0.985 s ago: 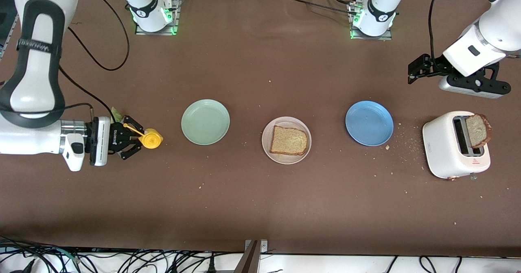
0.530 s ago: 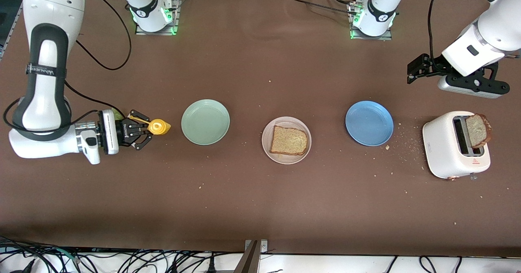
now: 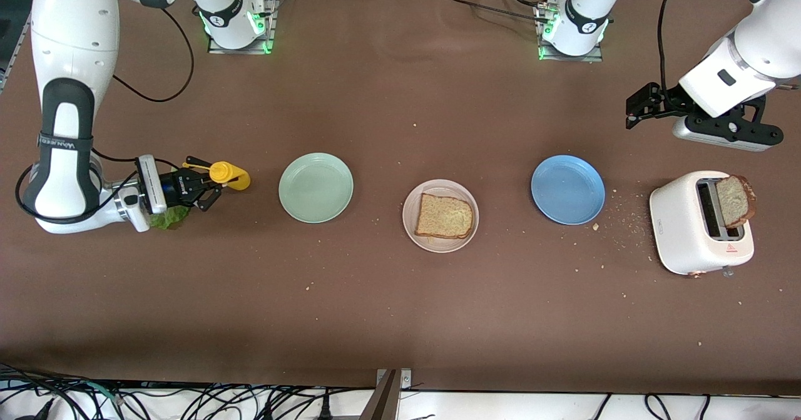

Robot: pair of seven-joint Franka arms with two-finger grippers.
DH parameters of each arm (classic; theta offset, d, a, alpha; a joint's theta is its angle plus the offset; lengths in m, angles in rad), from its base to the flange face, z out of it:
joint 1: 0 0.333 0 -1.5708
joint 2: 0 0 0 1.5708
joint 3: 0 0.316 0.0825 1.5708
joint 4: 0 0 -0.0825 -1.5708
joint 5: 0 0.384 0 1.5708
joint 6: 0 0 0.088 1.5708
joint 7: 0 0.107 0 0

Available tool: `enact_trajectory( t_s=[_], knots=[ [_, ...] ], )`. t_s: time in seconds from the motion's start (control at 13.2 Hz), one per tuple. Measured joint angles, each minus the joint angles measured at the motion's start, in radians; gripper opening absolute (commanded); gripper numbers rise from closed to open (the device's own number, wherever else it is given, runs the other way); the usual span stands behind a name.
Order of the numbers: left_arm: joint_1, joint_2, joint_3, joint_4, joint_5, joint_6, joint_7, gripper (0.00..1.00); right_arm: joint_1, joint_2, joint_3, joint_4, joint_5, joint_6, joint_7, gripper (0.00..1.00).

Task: Make sandwich in beige plate with both arms
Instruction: 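Lower the mustard bottle beside the lettuce and open the right gripper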

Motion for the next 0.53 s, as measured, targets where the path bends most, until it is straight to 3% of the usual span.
enact_trajectory(
  t_s=[0.53],
  knots=[
    [0.000, 0.000, 0.000, 0.000, 0.000, 0.000, 0.000, 1.00, -0.018, 0.114, 0.002, -0.001, -0.012, -0.041, -0.205, 0.00]
  ],
)
